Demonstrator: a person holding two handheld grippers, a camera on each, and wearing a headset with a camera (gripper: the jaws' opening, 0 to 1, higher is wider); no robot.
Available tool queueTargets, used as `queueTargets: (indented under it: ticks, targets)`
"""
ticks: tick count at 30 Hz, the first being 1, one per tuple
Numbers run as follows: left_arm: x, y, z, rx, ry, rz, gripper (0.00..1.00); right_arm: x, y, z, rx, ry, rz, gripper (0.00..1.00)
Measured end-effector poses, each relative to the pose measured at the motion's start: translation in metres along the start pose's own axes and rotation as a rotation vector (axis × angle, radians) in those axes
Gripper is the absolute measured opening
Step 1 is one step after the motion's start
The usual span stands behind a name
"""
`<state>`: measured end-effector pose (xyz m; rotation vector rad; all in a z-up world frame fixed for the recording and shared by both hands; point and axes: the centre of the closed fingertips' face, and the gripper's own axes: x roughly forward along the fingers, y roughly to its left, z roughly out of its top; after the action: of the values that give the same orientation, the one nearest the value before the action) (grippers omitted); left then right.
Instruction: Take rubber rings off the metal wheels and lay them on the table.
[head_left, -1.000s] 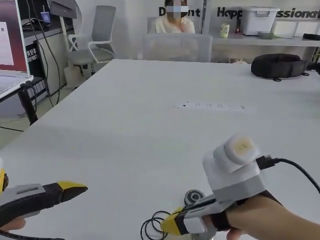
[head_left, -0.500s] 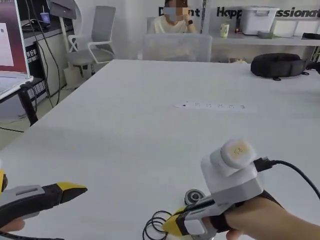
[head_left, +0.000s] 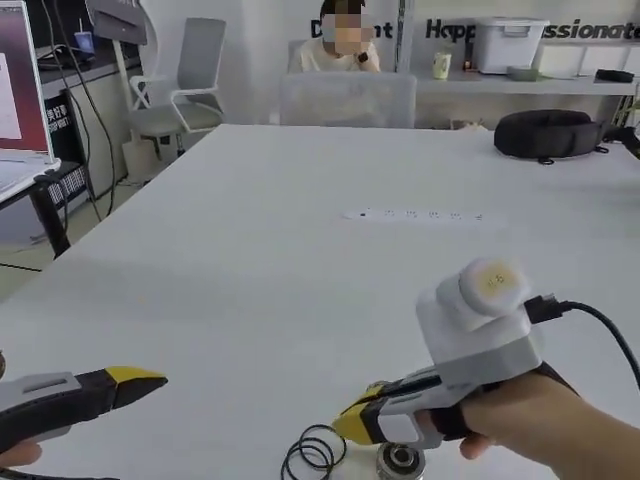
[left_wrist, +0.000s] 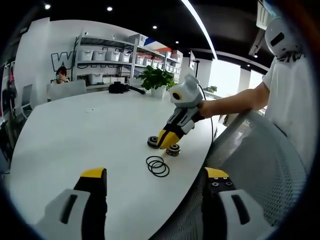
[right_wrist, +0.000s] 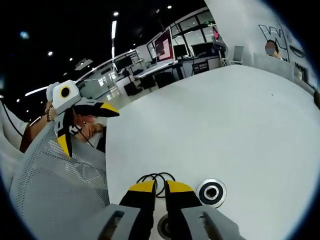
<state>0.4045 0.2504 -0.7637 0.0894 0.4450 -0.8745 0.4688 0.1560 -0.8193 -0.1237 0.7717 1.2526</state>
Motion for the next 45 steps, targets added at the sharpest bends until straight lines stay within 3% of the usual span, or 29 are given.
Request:
queueTargets:
  ticks: [7, 10, 15, 23, 29, 32, 38, 45]
  targets:
    - [-0.001, -0.001, 0.001, 0.016, 0.014, -0.01, 0.76, -0.017, -0.015, 0.019, 0.008, -0.089, -0.033, 0.07]
    - [-0.002, 0.001, 0.007, 0.021, 0.006, -0.006, 0.76, -0.027, -0.028, 0.024, 0.029, -0.132, -0.07, 0.07]
    - [-0.003, 0.005, 0.014, 0.04, 0.003, -0.001, 0.75, -0.039, -0.045, 0.022, 0.039, -0.158, -0.107, 0.1]
    - [-0.003, 0.01, 0.03, 0.094, 0.016, -0.002, 0.75, -0.045, -0.066, -0.001, -0.005, -0.1, -0.16, 0.15]
    - [0.001, 0.01, 0.047, 0.128, -0.001, -0.015, 0.75, -0.047, -0.075, -0.014, -0.002, -0.068, -0.173, 0.16]
    - [0.004, 0.015, 0.049, 0.156, 0.021, -0.005, 0.74, -0.047, -0.079, -0.026, -0.014, -0.026, -0.182, 0.17]
    - [0.01, 0.017, 0.062, 0.201, 0.024, -0.012, 0.72, -0.043, -0.08, -0.039, -0.023, 0.015, -0.174, 0.19]
    - [0.027, 0.015, 0.086, 0.273, -0.003, -0.038, 0.69, -0.036, -0.075, -0.042, -0.061, 0.035, -0.162, 0.22]
